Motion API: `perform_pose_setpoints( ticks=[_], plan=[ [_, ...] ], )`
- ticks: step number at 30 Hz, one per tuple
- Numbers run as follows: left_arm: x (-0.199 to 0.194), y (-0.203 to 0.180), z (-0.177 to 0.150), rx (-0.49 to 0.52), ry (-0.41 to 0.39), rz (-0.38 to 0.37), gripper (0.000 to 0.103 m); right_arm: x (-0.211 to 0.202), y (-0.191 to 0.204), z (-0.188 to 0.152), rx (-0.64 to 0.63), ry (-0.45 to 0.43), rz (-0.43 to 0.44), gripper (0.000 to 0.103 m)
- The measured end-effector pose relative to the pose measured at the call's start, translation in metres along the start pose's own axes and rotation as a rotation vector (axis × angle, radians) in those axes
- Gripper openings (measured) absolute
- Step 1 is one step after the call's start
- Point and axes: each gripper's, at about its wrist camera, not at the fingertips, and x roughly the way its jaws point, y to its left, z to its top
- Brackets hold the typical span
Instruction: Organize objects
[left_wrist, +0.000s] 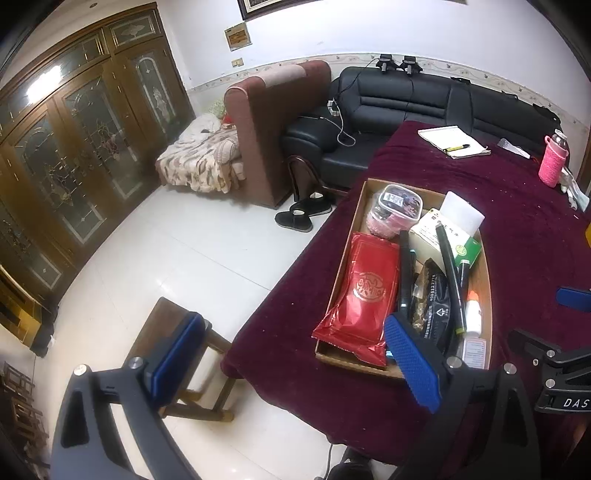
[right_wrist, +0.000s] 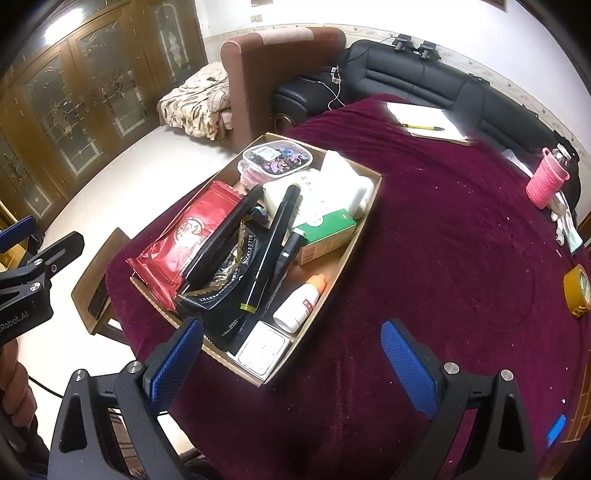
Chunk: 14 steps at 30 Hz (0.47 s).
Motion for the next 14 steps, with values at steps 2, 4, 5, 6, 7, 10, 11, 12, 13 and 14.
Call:
perform_pose_setpoints(
  ticks=[2,4,5,6,7,10,11,12,13,14],
  plan=[
    [0.0006,0.0003,-0.0002,0.001,-0.002,0.012,0.098,0.0006,0.0008,0.0005,-0.004,0.0,-0.002,0.1],
    [0.001,0.0008,0.0,0.0,-0.002,0.01,0.098,0.0009,0.001,0.0012,-0.004,0.001,-0.002,0.1],
    [0.0013,0.0012,0.0003,-0.002,-0.002,0.009,0.098,0.001,0.0008,0.0013,-0.003,0.001,-0.001,0.1],
    [0.0016,0.0018,0.0009,-0.004,0.0,0.009,0.098,0.0011,0.0009,0.0013,-0.004,0.001,-0.002,0.1],
    [0.0018,0.0023,0.0011,-0.007,0.001,0.01,0.098,0.0011,0.0008,0.0014,-0.004,0.002,-0.003,0.1],
    [-0.0013,0.0024,0.001,-0.005,-0.02,0.038,0.098,0.0008,-0.0007,0.0018,-0.001,0.001,-0.004,0.1],
    [-0.0023,0.0021,0.0013,-0.004,-0.028,0.048,0.098,0.0007,-0.0016,0.0016,0.001,0.001,-0.004,0.1],
    [-0.0033,0.0022,0.0013,-0.002,-0.034,0.051,0.098,0.0006,-0.0025,0.0015,0.004,0.001,-0.004,0.1],
    [-0.0051,0.002,0.001,-0.002,-0.045,0.053,0.098,0.0007,-0.0035,0.0011,0.006,0.001,-0.003,0.1],
    [-0.0063,0.0016,0.0017,-0.001,-0.053,0.053,0.098,0.0004,-0.0048,0.0007,0.01,0.002,-0.004,0.1]
  ],
)
